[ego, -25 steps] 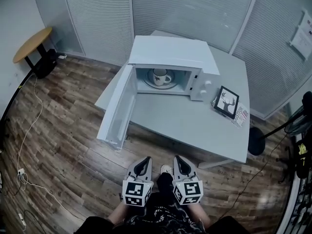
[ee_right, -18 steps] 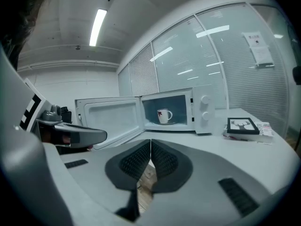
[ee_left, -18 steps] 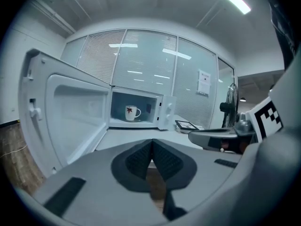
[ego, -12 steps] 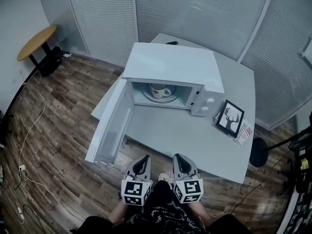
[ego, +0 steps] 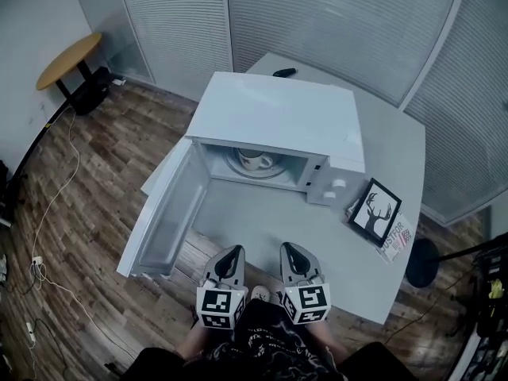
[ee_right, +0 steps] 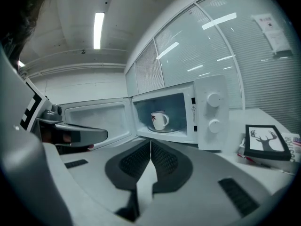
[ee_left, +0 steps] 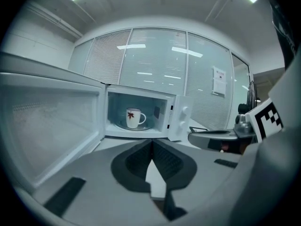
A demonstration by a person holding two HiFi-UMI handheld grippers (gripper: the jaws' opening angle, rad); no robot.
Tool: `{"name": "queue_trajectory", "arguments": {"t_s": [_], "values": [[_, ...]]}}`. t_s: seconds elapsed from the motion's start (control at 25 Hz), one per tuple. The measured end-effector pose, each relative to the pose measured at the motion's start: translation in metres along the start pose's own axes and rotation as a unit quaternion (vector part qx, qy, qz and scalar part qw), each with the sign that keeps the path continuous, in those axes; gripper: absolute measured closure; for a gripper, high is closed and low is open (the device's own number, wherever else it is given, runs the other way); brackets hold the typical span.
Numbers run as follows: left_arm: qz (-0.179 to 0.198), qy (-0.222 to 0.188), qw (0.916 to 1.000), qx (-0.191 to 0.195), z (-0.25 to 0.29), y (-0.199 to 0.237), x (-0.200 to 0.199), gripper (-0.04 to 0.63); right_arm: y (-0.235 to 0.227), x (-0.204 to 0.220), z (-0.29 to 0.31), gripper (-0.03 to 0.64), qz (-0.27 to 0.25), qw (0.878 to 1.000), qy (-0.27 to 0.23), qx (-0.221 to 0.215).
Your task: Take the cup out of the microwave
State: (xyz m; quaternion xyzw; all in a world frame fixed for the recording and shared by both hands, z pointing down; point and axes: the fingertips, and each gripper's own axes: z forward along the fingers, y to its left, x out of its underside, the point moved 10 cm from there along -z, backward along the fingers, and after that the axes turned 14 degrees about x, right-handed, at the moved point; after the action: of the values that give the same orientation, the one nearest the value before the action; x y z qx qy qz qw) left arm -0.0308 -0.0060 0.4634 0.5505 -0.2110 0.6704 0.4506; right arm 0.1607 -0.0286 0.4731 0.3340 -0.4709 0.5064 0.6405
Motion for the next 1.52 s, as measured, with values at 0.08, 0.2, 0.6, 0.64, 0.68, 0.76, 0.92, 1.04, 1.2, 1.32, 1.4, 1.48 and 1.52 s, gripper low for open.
{"name": "queue_trajectory", "arguments": {"t_s": [0.08,0.2,0.6,0.64,0.68,0.76,0.92,1.04,1.2,1.32,1.4,1.48,1.52], "values": [[-0.004,-0.004,1.0,-0.007,0.009,-0.001,-0.002,0.589,-0.006,-0.003,0.007,0.612,-0.005,1.0,-0.002,-0.008],[-0.006,-0.004,0.9999,-0.012,0.019,-0.002,-0.005,0.589,-0.014,-0.007,0.014,0.612,-0.005,1.0,-0.002,-0.012],[-0.004,-0.01,0.9998,-0.016,0.038,0.014,-0.016,0.589,-0.021,-0.011,0.026,0.612,0.001,1.0,0.002,-0.001],[-0.003,-0.011,0.9998,-0.015,0.041,0.017,-0.017,0.589,-0.021,-0.011,0.028,0.612,0.001,1.0,0.002,0.002],[-0.003,-0.011,0.9998,-0.013,0.044,0.02,-0.018,0.589,-0.022,-0.012,0.031,0.612,0.001,1.0,0.002,0.005],[0.0,-0.012,0.9999,-0.009,0.05,0.026,-0.022,0.589,-0.023,-0.015,0.037,0.612,0.0,1.0,0.002,0.014],[0.003,-0.01,0.9999,-0.004,0.058,0.04,-0.03,0.589,-0.022,-0.024,0.049,0.612,0.0,1.0,0.003,0.029],[0.005,-0.015,0.9998,0.007,0.065,0.051,-0.037,0.589,-0.018,-0.03,0.06,0.611,0.0,0.999,0.004,0.036],[0.009,-0.019,0.9997,0.015,0.069,0.065,-0.043,0.589,-0.01,-0.034,0.072,0.612,0.0,0.999,0.006,0.041],[0.012,-0.015,0.9996,0.019,0.071,0.076,-0.045,0.589,-0.004,-0.036,0.081,0.611,0.002,0.999,0.005,0.047],[0.014,-0.012,0.9995,0.024,0.074,0.083,-0.045,0.589,-0.001,-0.037,0.088,0.611,0.006,0.999,0.005,0.053],[0.018,-0.011,0.9993,0.03,0.077,0.089,-0.045,0.589,0.0,-0.038,0.094,0.611,0.009,0.998,0.004,0.061],[0.019,-0.012,0.9992,0.033,0.078,0.092,-0.046,0.589,0.001,-0.039,0.097,0.611,0.01,0.998,0.004,0.065]]}}
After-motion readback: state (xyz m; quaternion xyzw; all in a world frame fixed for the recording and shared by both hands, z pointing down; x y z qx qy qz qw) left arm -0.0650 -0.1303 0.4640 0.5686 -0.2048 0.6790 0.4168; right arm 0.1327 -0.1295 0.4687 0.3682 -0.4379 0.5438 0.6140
